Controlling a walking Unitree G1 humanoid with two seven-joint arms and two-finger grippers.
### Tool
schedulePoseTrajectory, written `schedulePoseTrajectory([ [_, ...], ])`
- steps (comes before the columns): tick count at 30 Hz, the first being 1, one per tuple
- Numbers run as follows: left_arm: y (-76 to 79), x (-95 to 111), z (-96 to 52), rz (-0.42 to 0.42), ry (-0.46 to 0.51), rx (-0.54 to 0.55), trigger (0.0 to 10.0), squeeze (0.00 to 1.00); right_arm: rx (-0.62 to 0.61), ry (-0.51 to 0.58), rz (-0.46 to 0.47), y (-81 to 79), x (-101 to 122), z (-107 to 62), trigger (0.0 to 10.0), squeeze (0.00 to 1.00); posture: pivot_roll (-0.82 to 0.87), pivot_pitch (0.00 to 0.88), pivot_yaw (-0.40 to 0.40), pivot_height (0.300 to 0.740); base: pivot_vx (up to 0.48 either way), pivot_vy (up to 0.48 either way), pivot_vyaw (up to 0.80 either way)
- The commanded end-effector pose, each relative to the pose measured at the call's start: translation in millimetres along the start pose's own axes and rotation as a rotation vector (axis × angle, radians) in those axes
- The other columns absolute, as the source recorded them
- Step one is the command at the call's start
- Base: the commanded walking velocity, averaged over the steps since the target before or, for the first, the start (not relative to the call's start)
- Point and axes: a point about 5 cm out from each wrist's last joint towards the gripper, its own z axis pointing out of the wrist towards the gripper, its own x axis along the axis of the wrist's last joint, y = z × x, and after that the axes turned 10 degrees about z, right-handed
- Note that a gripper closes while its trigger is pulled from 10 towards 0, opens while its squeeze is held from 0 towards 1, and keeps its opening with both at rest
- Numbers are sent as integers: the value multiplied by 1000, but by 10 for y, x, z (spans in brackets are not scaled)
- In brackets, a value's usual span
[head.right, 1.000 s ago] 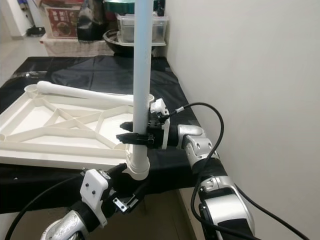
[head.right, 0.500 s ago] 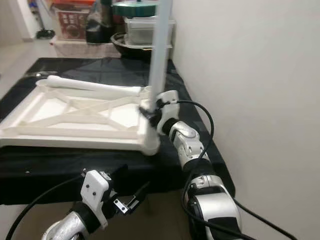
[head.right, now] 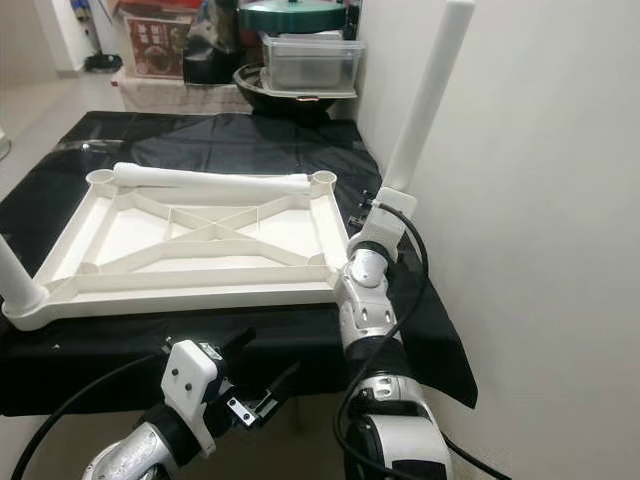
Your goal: Building children table
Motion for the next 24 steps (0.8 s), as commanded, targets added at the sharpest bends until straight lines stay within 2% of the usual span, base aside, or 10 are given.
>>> schedulePoseTrajectory([
  [1, 0, -34, -1, 6, -14, -4, 10000, 0, -23, -71, 51, 70, -120, -2, 10000, 1000, 132, 44, -57, 740, 0, 0, 0],
  [5, 0, -35, 1, 4, -13, -4, 10000, 0, 62, -41, 77, 33, -48, 5, 10000, 1000, 131, 46, -57, 740, 0, 0, 0],
  [6, 1, -35, 2, 3, -13, -4, 10000, 0, 113, -36, 109, 22, -9, 21, 10000, 604, 128, 46, -56, 740, 0, 0, 0],
  [7, 1, -35, 2, 3, -13, -4, 10000, 0, 148, -32, 131, 14, 16, 32, 10000, 604, 128, 46, -56, 740, 0, 0, 0],
  [8, 2, -36, 2, 3, -13, -4, 10000, 0, 270, -41, 164, -19, 65, 52, 10000, 0, 125, 47, -55, 740, 0, 0, 0],
  [12, 0, -40, 5, 2, -13, -4, 10000, 0, 644, -120, 210, -51, 156, 76, 10000, 0, 125, 49, -55, 740, 0, 0, 0],
  [17, -4, -43, 11, 2, -12, -4, 10000, 0, 882, -216, 222, -5, 164, 25, 10000, 0, 121, 48, -53, 740, 0, 0, 0],
  [18, -6, -40, 15, 3, -10, -4, 10000, 0, 1083, -291, 207, 16, 165, -74, 10000, 0, 123, 46, -52, 740, 0, 0, 0],
  [19, -6, -40, 15, 3, -10, -4, 10000, 0, 1083, -291, 207, 16, 165, -74, 10000, 0, 123, 46, -52, 740, 0, 0, 0],
  [24, -8, -36, 26, 7, -6, -4, 10000, 0, 1445, -466, 162, 37, 109, -282, 10000, 0, 133, 43, -58, 740, 0, 0, 0],
])
